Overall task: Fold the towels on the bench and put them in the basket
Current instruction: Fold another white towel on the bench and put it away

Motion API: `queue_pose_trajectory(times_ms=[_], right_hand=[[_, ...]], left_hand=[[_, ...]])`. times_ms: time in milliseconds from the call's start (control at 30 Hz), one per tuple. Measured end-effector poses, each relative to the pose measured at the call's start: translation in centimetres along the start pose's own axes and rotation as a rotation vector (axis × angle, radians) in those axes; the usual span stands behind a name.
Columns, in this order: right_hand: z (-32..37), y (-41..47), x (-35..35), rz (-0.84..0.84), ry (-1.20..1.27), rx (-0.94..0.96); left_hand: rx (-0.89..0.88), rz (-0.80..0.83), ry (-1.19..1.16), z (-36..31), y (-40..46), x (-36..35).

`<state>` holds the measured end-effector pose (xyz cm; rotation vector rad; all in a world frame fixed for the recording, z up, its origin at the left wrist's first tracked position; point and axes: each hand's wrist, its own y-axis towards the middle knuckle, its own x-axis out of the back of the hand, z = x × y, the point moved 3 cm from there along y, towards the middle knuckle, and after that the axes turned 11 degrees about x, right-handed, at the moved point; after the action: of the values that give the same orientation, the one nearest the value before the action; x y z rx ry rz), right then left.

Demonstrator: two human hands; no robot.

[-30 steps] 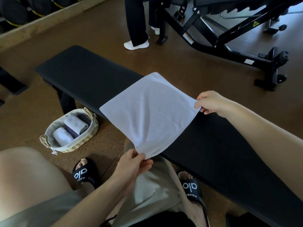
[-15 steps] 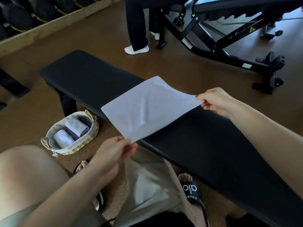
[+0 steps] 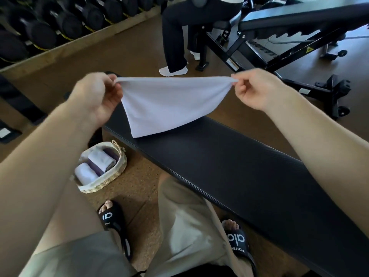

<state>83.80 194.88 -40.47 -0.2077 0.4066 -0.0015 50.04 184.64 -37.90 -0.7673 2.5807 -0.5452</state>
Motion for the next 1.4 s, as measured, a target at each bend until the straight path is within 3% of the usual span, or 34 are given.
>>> queue_pose_trajectory(times_ms=[100,167,267,433,833,1000,1100,1233,1333,1400], right_hand=[[2.9,0.1,-2.3,-0.02,0.162,0.141],[3.6,0.4,-3.5,-0.033,0.126,0.179],[3.9,0.7,-4.1,-0.093,0.067,0.193],[4.7,1.3,-4.4,-0.096,0.054,0.236],[3.7,4.7,-5.2,-0.184,0.009,0.14],[5.5,6.2,-6.0,-0.273,0.063,0.284],[5.6,4.6,-5.4,-0.193,0.123,0.346],[-0.5,-0.4,-1.1,-0.219,-0.185,0.263],[-8.3,-5.2,2.5,-0.256,-0.487,0.121],[-12.9,-8.2,4.0,-0.191,-0.725,0.005]], left_hand=[[-0.086,0.006,-0.019,-3.8,0.2,-0.7],[-0.115,-0.021,0.038,-5.4,0.8,-0.9],[-0.118,-0.055,0.155,-6.1,2.0,-0.8],[-0.157,-0.023,0.154,-6.8,3.1,-0.9],[-0.098,-0.006,0.17,-6.8,7.0,-2.1],[-0.214,-0.015,0.133,-8.9,7.2,-4.6],[-0.284,0.006,0.19,-8.8,6.7,-4.7],[-0.232,0.067,0.495,-2.4,6.9,-1.2],[-0.062,0.12,0.812,5.0,7.5,3.9],[0.039,0.134,0.976,8.8,7.6,6.7]])
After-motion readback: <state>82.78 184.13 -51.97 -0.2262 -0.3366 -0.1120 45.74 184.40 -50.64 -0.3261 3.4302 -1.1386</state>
